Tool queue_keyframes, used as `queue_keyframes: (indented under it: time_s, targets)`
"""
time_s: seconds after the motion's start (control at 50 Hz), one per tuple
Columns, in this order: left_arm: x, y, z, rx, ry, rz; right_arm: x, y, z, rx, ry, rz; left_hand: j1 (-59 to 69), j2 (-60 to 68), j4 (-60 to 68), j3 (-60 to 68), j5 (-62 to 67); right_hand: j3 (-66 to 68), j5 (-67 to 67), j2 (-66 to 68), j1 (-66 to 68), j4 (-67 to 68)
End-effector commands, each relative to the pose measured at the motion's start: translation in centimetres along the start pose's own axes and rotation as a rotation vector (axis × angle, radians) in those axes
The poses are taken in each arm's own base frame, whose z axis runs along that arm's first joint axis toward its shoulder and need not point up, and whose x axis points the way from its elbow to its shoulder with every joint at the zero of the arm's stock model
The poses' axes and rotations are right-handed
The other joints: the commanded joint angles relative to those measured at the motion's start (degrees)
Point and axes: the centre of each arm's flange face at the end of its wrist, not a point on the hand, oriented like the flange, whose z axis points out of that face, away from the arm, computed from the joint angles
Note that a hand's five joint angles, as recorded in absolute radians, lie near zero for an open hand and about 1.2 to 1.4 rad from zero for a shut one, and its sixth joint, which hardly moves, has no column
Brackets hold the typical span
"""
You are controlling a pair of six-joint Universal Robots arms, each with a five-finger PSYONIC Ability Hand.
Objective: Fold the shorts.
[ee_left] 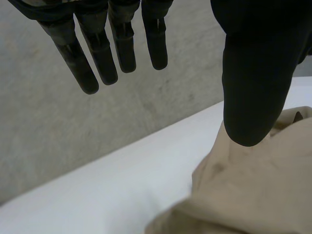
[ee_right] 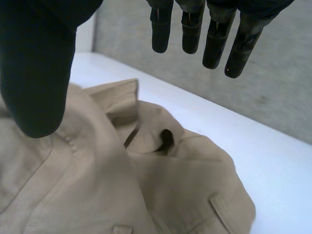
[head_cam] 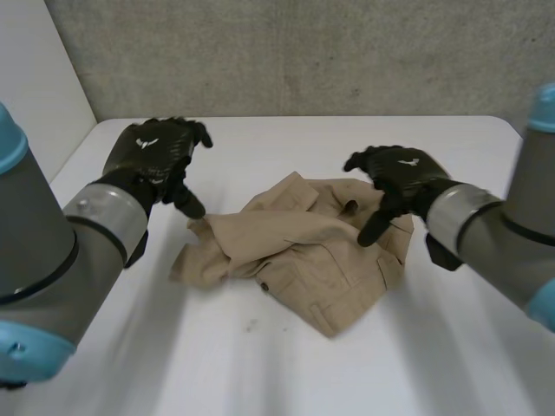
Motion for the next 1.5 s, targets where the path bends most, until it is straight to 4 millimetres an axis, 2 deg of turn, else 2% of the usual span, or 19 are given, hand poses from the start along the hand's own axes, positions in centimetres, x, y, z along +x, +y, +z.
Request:
queue_keyframes:
  time_s: [0.02, 0.18, 0.24, 0.38, 0.52, 0.54, 0.6, 0.62, 0.72, 0.78, 0.88, 1.02, 1.2, 1.3, 1.32, 1.34, 1.38, 1.46, 1.5]
  targets:
    - [-0.5, 1.9, 3.9, -0.002, 0.126, 0.079, 3.0, 1.9, -2.3, -0.066, 0.104, 0.187, 0.2, 0.8, 1.3, 0.1, 1.7, -0.5, -1.4, -1.5, 0.2, -1.6]
    - [-1.6, 4.7, 7.4, -0.066, 0.141, 0.109, 2.6, 5.4, -3.7, -0.176, 0.123, 0.265, 0.9, 1.5, 2.0, 0.8, 2.4, -0.4, -1.2, -1.4, 0.3, -1.4]
    - [-2.0, 6.0, 8.7, -0.104, 0.139, 0.124, 2.5, 6.0, -3.9, -0.193, 0.127, 0.308, 0.9, 1.5, 2.0, 0.8, 2.4, -0.4, -1.2, -1.4, 0.3, -1.4]
    - [-1.8, 8.5, 9.8, -0.205, 0.188, 0.192, 2.2, 7.0, -3.5, -0.222, 0.127, 0.380, 0.7, 1.3, 1.8, 0.6, 2.2, 1.5, 0.7, 0.5, 2.2, 0.4]
    - [-1.9, 10.6, 10.2, -0.270, 0.219, 0.209, 0.2, 7.3, -3.8, -0.212, 0.105, 0.333, 2.9, 3.5, 4.0, 2.8, 4.4, 17.3, 16.5, 16.3, 18.0, 16.2]
    - [-1.9, 10.8, 10.2, -0.276, 0.220, 0.206, 0.0, 7.3, -3.9, -0.210, 0.105, 0.325, 7.8, 8.3, 8.8, 7.6, 9.3, 18.5, 17.6, 17.5, 19.2, 17.4]
    - [-1.9, 10.9, 10.2, -0.277, 0.220, 0.206, -0.5, 7.3, -4.3, -0.211, 0.118, 0.308, 24.1, 24.6, 25.1, 23.9, 25.6, 22.3, 21.5, 21.3, 23.0, 21.3]
    - [-2.0, 10.9, 10.3, -0.278, 0.211, 0.207, -0.7, 7.5, -4.4, -0.219, 0.119, 0.306, 34.5, 35.0, 35.5, 34.3, 35.9, 22.3, 21.5, 21.4, 23.0, 21.3]
    - [-2.2, 10.8, 10.4, -0.278, 0.200, 0.206, -1.8, 8.1, -4.8, -0.240, 0.090, 0.295, 52.4, 52.9, 53.4, 52.2, 53.9, 16.0, 15.2, 15.0, 16.7, 14.9]
    - [-2.2, 10.7, 10.3, -0.276, 0.199, 0.206, -2.6, 7.9, -4.7, -0.232, 0.067, 0.283, 54.6, 55.1, 55.6, 54.4, 56.1, 13.6, 12.8, 12.6, 14.3, 12.5]
    - [-2.2, 10.6, 10.1, -0.280, 0.197, 0.205, -3.7, 8.6, -1.7, -0.228, 0.055, 0.262, 54.9, 55.4, 56.0, 54.8, 56.4, 8.0, 7.2, 7.1, 8.8, 7.0]
    - [-3.0, 10.0, 9.5, -0.288, 0.178, 0.194, -5.0, 9.4, 0.9, -0.223, 0.103, 0.220, 54.9, 55.4, 56.0, 54.8, 56.4, 8.0, 7.2, 7.1, 8.7, 7.0]
    - [-3.4, 9.5, 9.0, -0.287, 0.170, 0.190, -5.9, 10.1, 2.7, -0.210, 0.122, 0.190, 54.2, 54.8, 55.3, 54.1, 55.7, 11.6, 10.8, 10.6, 12.3, 10.5]
    - [-3.6, 9.3, 9.1, -0.278, 0.165, 0.191, -6.0, 10.4, 3.4, -0.207, 0.132, 0.181, 54.1, 54.6, 55.1, 53.9, 55.6, 23.8, 23.0, 22.8, 24.5, 22.7]
    - [-3.7, 9.2, 9.2, -0.276, 0.161, 0.191, -5.9, 10.4, 3.5, -0.205, 0.135, 0.180, 54.2, 54.8, 55.3, 54.1, 55.7, 30.3, 29.5, 29.4, 31.1, 29.3]
    - [-3.8, 9.2, 9.2, -0.274, 0.160, 0.191, -5.9, 10.4, 3.6, -0.202, 0.134, 0.176, 54.2, 54.8, 55.3, 54.1, 55.7, 49.6, 48.7, 48.6, 50.3, 48.5]
    - [-3.8, 9.1, 9.3, -0.272, 0.158, 0.193, -5.9, 10.2, 3.8, -0.188, 0.130, 0.168, 54.2, 54.8, 55.3, 54.1, 55.7, 64.9, 64.1, 63.9, 65.6, 63.9]
    - [-4.1, 8.3, 9.8, -0.236, 0.148, 0.208, -6.1, 8.3, 4.4, -0.119, 0.098, 0.137, 54.6, 55.1, 55.6, 54.4, 56.1, 65.0, 64.2, 64.0, 65.7, 63.9]
    - [-4.2, 7.3, 10.3, -0.204, 0.138, 0.214, -6.2, 5.4, 4.7, -0.035, 0.074, 0.076, 54.7, 55.3, 55.8, 54.6, 56.2, 65.0, 64.2, 64.0, 65.7, 63.9]
